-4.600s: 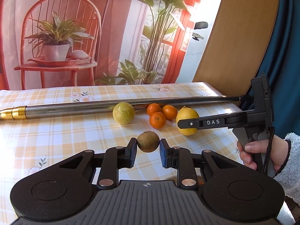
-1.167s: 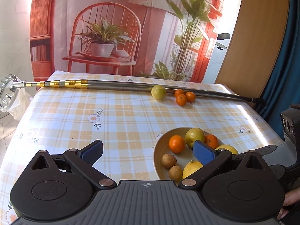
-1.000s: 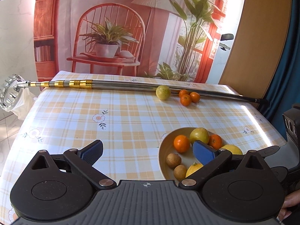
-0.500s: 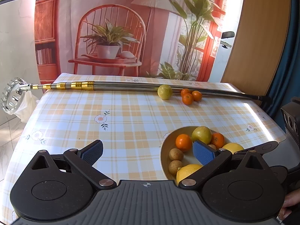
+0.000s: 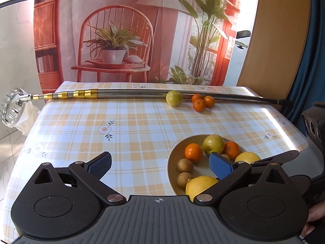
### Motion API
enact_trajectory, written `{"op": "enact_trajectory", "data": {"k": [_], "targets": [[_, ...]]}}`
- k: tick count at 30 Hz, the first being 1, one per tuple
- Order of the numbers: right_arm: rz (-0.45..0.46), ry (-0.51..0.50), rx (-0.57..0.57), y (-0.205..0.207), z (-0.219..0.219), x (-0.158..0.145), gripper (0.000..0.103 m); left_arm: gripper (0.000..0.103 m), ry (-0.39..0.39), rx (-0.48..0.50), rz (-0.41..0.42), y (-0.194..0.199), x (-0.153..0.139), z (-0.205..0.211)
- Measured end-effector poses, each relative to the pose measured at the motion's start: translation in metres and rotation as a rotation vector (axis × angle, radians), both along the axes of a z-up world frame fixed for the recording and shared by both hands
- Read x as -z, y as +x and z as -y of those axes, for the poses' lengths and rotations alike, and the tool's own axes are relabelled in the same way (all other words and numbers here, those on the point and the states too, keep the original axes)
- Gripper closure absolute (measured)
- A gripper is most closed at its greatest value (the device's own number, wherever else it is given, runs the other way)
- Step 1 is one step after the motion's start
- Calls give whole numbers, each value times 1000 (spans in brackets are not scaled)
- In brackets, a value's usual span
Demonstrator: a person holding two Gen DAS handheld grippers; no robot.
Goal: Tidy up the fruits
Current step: 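Lower the lemon into the plate and open the right tool, then move both open tools toward the mandarins and green citrus by the rod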
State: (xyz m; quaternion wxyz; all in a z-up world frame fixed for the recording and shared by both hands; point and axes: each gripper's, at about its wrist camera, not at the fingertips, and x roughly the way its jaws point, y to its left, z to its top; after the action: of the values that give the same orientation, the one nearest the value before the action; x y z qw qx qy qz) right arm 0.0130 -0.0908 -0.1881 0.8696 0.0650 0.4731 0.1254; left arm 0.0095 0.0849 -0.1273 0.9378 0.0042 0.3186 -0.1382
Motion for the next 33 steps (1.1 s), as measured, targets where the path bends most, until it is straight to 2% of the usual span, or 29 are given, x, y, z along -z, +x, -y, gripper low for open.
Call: {"op": "enact_trajectory", "data": {"k": [4, 9, 12, 16, 19, 22, 24, 27, 33], "targets": [[11, 9, 2, -2, 2, -3, 52, 0, 39, -12, 7, 1, -4, 5], [40, 5, 14, -5, 8, -12, 49, 0, 46, -4, 33, 1, -12, 6], [89, -19, 31, -7, 18, -26, 49, 0, 65, -8, 45, 2, -17, 10], [152, -46, 90, -7, 42, -51, 46, 0, 124, -23, 76, 6, -25, 20], [203, -60, 155, -6, 67, -70, 45, 0, 196, -32, 113, 12, -31, 31], [267, -90, 226, -6, 91, -87, 36, 0, 286, -29, 168, 17, -36, 47], [293, -89, 270, -7, 107, -95, 34, 0, 311, -14, 189, 18, -38, 54], [313, -90, 323, -7, 129, -101, 29, 0, 297, 29, 185, 26, -43, 65], [315, -97, 386, -2, 156, -100, 25, 0, 199, 86, 129, 44, -48, 71]]}}
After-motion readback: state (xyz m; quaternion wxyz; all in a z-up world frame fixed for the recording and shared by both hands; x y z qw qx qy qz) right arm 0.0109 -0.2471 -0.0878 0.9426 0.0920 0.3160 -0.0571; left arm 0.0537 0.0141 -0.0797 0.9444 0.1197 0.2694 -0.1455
